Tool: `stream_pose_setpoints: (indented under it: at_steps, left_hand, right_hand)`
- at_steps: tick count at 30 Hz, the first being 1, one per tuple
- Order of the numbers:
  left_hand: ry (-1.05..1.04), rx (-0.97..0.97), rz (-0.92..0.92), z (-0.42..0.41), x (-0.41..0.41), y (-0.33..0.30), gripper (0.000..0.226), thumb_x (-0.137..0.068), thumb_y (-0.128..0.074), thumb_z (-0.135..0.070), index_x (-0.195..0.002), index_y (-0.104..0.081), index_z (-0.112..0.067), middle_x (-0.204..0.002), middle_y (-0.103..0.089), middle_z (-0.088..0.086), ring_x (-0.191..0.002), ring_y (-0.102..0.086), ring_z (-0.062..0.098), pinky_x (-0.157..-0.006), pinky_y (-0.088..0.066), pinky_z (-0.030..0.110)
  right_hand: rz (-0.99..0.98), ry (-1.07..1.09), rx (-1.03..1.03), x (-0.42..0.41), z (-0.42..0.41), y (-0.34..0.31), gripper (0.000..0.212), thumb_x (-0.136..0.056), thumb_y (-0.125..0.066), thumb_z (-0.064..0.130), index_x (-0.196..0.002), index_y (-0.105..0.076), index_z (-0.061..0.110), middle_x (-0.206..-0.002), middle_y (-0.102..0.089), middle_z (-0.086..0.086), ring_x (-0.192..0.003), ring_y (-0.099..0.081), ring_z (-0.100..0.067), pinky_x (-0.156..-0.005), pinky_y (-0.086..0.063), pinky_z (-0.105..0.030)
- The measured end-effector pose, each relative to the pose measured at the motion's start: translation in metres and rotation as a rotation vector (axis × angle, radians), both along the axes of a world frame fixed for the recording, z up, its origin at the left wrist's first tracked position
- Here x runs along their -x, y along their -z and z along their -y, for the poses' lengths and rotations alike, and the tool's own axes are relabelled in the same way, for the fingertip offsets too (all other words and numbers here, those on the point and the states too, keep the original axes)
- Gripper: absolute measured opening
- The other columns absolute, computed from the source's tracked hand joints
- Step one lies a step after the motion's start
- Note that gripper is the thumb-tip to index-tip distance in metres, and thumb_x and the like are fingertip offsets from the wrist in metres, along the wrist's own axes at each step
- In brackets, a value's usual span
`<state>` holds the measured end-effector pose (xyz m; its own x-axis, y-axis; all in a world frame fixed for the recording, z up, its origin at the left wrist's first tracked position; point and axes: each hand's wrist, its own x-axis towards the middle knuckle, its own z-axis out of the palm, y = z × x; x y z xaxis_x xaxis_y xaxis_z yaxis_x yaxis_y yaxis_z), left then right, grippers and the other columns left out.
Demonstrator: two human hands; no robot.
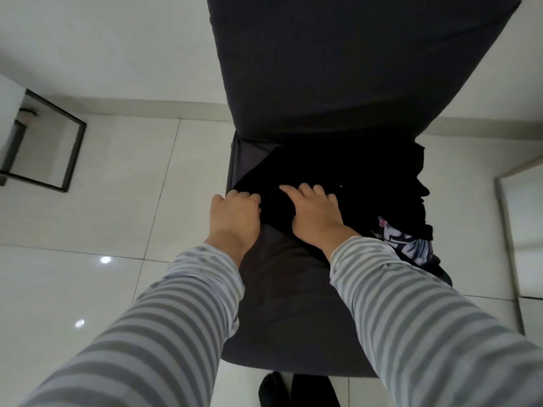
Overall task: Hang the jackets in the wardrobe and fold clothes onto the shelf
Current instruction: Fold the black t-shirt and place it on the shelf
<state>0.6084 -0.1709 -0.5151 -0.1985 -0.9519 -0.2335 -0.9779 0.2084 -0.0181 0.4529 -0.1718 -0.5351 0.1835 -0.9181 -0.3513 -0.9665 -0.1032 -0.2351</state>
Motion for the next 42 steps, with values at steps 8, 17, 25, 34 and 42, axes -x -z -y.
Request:
stream_pose_setpoints:
  at_steps: [8,17,25,34,42]
  left_hand:
    - [-0.259,0.142,-0.573,-0.005,0.004,-0.021,0.023,-0.1,-0.034,-0.023,-0.107,-0.049,-0.008,-0.106,-0.056,0.014,-0.084,-0.056,0.037,-0.074,-0.048,0.045]
    - [-0.279,-0.039,-0.803,-0.021,0.021,-0.019,0.025,-0.096,-0.048,-0.039,-0.1,-0.047,-0.014,-0.08,-0.062,0.003,-0.075,-0.058,0.022,-0.067,-0.044,0.032]
    - [0.082,-0.091,-0.767,-0.049,0.043,-0.022,0.019,-0.091,-0.058,-0.028,-0.107,-0.06,-0.018,-0.097,-0.068,0.0,-0.086,-0.063,0.015,-0.079,-0.047,0.024]
    - [-0.087,0.199,-0.926,-0.028,0.065,-0.138,0.045,-0.082,-0.054,-0.007,-0.124,-0.046,-0.02,-0.117,-0.05,-0.008,-0.097,-0.052,0.008,-0.081,-0.048,0.03]
    - [0.17,-0.191,-0.893,-0.024,0.092,-0.273,0.063,-0.073,-0.078,-0.016,-0.131,-0.054,-0.024,-0.153,-0.011,-0.006,-0.13,-0.038,0.014,-0.109,-0.036,0.033]
  right_hand:
    - [0.114,-0.008,0.068,0.005,-0.024,0.005,0.012,-0.089,-0.051,0.013,-0.093,-0.056,0.024,-0.116,-0.046,0.002,-0.111,-0.042,-0.025,-0.082,-0.035,-0.033]
    - [0.678,0.713,0.142,0.009,-0.014,-0.008,0.041,-0.089,-0.056,0.015,-0.126,-0.04,0.018,-0.119,-0.052,-0.006,-0.104,-0.056,-0.023,-0.087,-0.047,-0.037]
    - [1.465,1.162,-0.497,0.023,-0.013,-0.049,0.026,-0.096,-0.049,0.005,-0.12,-0.056,0.012,-0.094,-0.065,-0.008,-0.082,-0.063,-0.02,-0.068,-0.054,-0.032]
    - [0.924,0.709,-0.314,0.064,-0.02,-0.167,0.034,-0.1,-0.042,0.012,-0.128,-0.06,0.02,-0.111,-0.067,-0.003,-0.094,-0.062,-0.014,-0.077,-0.049,-0.019]
    - [0.544,0.344,-0.293,0.1,-0.049,-0.369,0.027,-0.092,-0.051,0.01,-0.094,-0.075,0.022,-0.091,-0.073,-0.002,-0.084,-0.066,-0.018,-0.088,-0.051,-0.032]
